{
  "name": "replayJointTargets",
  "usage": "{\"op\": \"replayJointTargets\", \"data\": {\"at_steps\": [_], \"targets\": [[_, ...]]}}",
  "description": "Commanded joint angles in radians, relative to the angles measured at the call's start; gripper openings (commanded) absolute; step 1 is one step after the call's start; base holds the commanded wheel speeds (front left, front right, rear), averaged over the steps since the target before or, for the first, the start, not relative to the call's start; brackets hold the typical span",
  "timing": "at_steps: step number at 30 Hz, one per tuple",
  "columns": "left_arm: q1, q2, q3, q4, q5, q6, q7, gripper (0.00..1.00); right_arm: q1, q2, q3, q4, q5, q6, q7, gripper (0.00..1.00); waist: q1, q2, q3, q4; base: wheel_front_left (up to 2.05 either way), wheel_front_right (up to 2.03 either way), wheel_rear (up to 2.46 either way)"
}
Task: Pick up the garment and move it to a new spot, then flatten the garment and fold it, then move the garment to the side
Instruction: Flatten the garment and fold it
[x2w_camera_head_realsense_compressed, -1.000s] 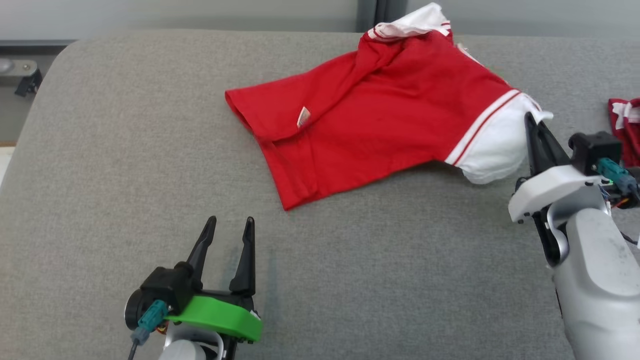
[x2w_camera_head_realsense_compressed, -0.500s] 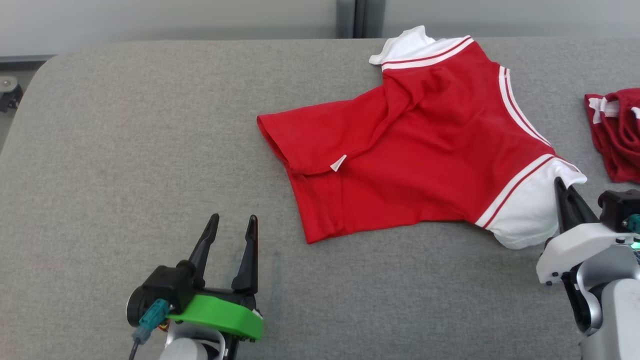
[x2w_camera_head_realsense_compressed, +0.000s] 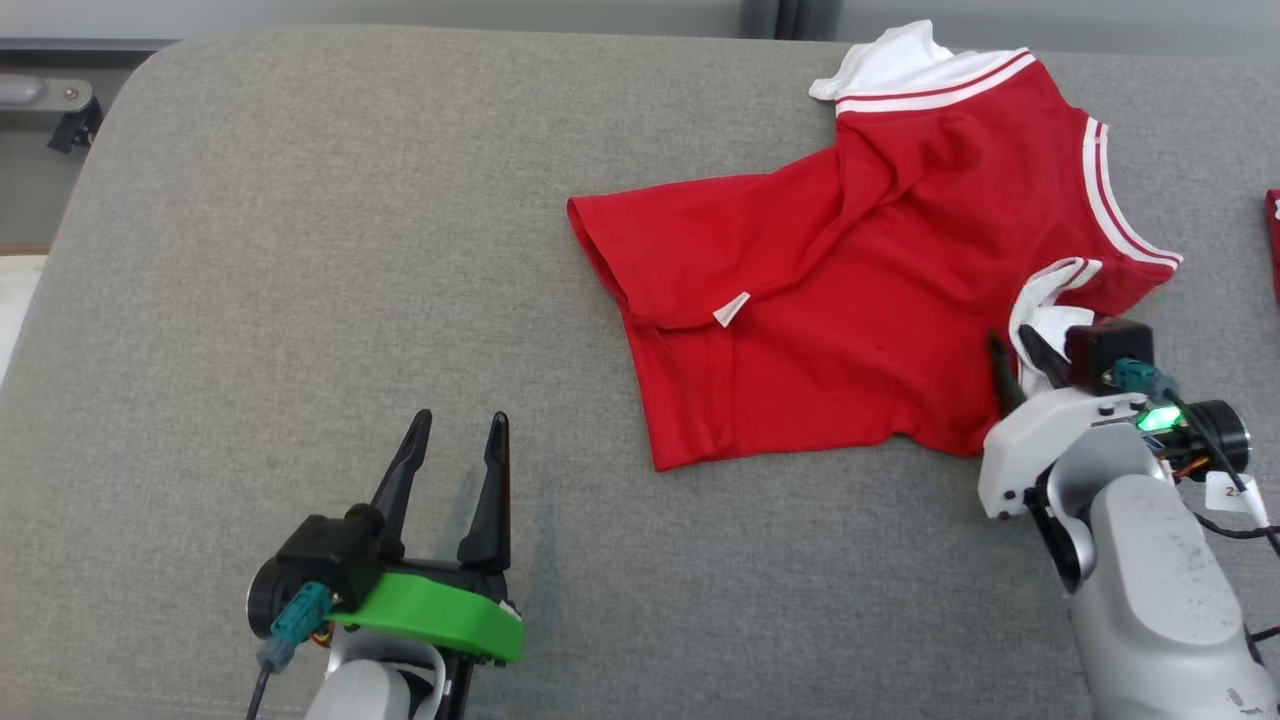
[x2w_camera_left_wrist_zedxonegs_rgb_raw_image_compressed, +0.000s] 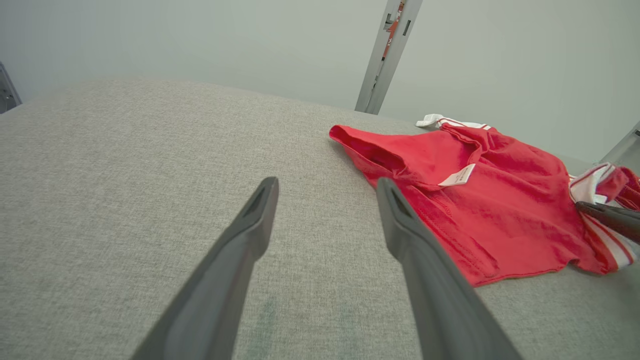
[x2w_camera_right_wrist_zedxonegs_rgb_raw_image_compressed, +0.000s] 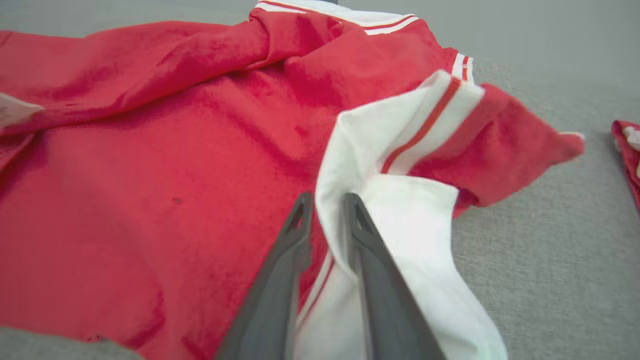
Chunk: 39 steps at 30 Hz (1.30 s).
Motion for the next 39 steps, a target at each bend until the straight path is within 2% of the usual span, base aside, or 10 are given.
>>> {"op": "replayJointTargets", "data": {"at_steps": [1, 4, 9, 16, 22, 29, 36, 37, 38, 39], "targets": [[-0.01, 0.003, 0.005, -0.001, -0.001, 0.004, 0.0, 1.0, -0.003, -0.003, 0.018, 0.018, 0.017, -0.001, -0.023, 1.0, 0.0, -0.0001, -0.003, -0.006, 0.0, 0.0, 0.0], [-0.003, 0.003, 0.011, -0.005, 0.001, 0.007, 0.0, 1.0, -0.004, -0.004, 0.048, 0.024, 0.042, -0.001, -0.068, 1.0, 0.0, -0.0001, -0.007, -0.022, 0.0, 0.0, 0.0], [0.008, 0.003, 0.016, -0.007, 0.008, 0.007, 0.0, 1.0, 0.04, -0.003, 0.032, -0.051, 0.093, -0.001, -0.121, 1.0, 0.0, -0.0001, -0.014, -0.056, 0.0, 0.0, 0.0], [0.009, 0.003, 0.016, -0.009, 0.013, 0.005, 0.0, 1.0, 0.134, -0.002, -0.035, -0.186, 0.094, -0.001, -0.089, 1.0, 0.0, -0.0001, -0.011, -0.08, 0.0, 0.0, 0.0], [0.002, 0.003, 0.018, -0.009, 0.016, 0.001, 0.0, 1.0, 0.212, -0.003, -0.092, -0.23, 0.122, -0.001, -0.055, 1.0, 0.0, -0.0001, -0.001, -0.072, 0.0, 0.0, 0.0], [-0.005, 0.003, 0.018, -0.01, 0.017, -0.003, 0.0, 1.0, 0.215, -0.002, -0.146, -0.198, 0.114, -0.001, -0.051, 1.0, 0.0, -0.0001, 0.011, -0.06, 0.0, 0.0, 0.0], [-0.014, 0.003, 0.02, -0.009, 0.02, -0.004, 0.0, 1.0, 0.142, -0.003, -0.102, -0.076, 0.101, -0.001, -0.056, 1.0, 0.0, -0.0001, 0.022, -0.056, 0.0, 0.0, 0.0], [-0.015, 0.003, 0.02, -0.009, 0.02, -0.004, 0.0, 1.0, 0.13, -0.003, -0.095, -0.055, 0.102, -0.001, -0.055, 0.94, 0.0, -0.0001, 0.023, -0.057, 0.0, 0.0, 0.0], [-0.017, 0.003, 0.02, -0.008, 0.021, -0.005, 0.0, 1.0, 0.117, -0.003, -0.088, -0.029, 0.098, -0.001, -0.056, 0.36, 0.0, -0.0001, 0.024, -0.056, 0.0, 0.0, 0.0], [-0.018, 0.003, 0.019, -0.007, 0.021, -0.005, 0.0, 1.0, 0.108, -0.003, -0.086, -0.009, 0.094, -0.001, -0.059, 0.12, 0.0, -0.0001, 0.024, -0.056, 0.0, 0.0, 0.0]]}}
